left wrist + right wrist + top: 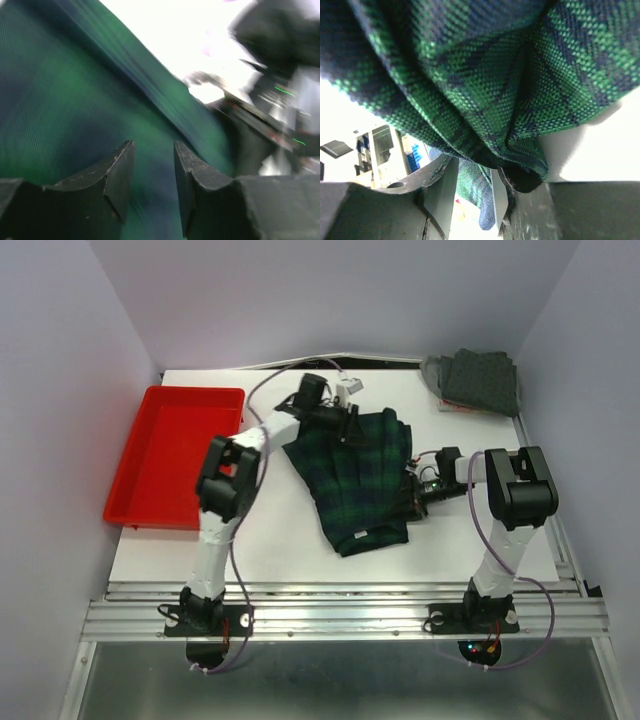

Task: Fold and stack the skirts
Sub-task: Fold the skirt

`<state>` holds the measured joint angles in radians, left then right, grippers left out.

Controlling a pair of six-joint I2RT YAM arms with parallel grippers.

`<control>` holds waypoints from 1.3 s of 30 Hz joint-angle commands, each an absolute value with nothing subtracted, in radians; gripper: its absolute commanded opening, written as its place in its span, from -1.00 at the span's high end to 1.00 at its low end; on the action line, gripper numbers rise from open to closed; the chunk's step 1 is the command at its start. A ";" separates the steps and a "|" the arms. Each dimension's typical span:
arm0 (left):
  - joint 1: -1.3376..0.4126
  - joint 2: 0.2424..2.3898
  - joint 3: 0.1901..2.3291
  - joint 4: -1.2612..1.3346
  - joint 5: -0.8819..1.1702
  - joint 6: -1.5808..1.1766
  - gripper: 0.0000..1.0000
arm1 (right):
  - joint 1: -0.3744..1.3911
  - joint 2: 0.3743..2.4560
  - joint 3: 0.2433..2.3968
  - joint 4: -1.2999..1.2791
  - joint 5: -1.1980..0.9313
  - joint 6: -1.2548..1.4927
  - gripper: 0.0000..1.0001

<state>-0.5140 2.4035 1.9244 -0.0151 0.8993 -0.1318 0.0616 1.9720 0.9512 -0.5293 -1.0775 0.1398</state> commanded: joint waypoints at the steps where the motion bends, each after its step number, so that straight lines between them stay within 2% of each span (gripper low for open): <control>1: -0.482 1.901 1.613 0.003 1.015 -0.077 0.10 | 0.077 1.977 0.890 -0.483 -0.979 0.195 0.26; 2: -0.483 1.835 1.514 0.112 1.029 -0.110 0.14 | 0.077 1.979 0.885 -0.477 -0.985 0.196 0.27; 3: -0.485 1.730 1.320 0.188 1.058 -0.235 0.15 | 0.077 1.991 0.887 -0.471 -0.991 0.192 0.27; 4: -0.489 1.691 1.231 0.360 1.072 -0.308 0.18 | 0.077 1.997 0.890 -0.469 -0.999 0.190 0.28; 6: -0.505 1.622 1.034 0.477 1.086 -0.421 0.22 | 0.077 2.009 0.893 -0.469 -0.997 0.190 0.29; 11: -0.598 1.669 0.939 0.606 1.100 -0.540 0.34 | 0.077 2.039 0.891 -0.434 -1.005 0.245 0.36; 16: -0.609 1.848 0.907 0.900 1.063 -0.829 0.38 | 0.077 2.086 0.900 -0.403 -1.045 0.275 0.44; 19: -0.620 1.931 0.902 0.959 1.080 -0.857 0.43 | 0.077 2.094 0.902 -0.397 -1.039 0.279 0.47; 23: -0.646 1.989 0.871 0.916 1.143 -0.786 0.53 | 0.077 2.100 0.899 -0.371 -1.041 0.324 0.48; 29: -0.647 2.042 0.894 0.479 1.048 -0.404 0.63 | 0.067 2.089 0.913 -0.313 -1.058 0.391 0.49; 35: -0.566 2.138 0.989 0.238 0.931 -0.241 0.81 | 0.058 1.923 0.945 -0.318 -1.063 0.387 0.47; 39: -0.555 2.152 1.081 0.134 0.878 -0.118 0.83 | 0.058 1.830 1.003 -0.402 -1.081 0.347 0.45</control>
<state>-0.5926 2.0972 1.0401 0.3344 1.1122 -0.3576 0.0647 1.9266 0.9421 -0.3153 -1.1141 0.3382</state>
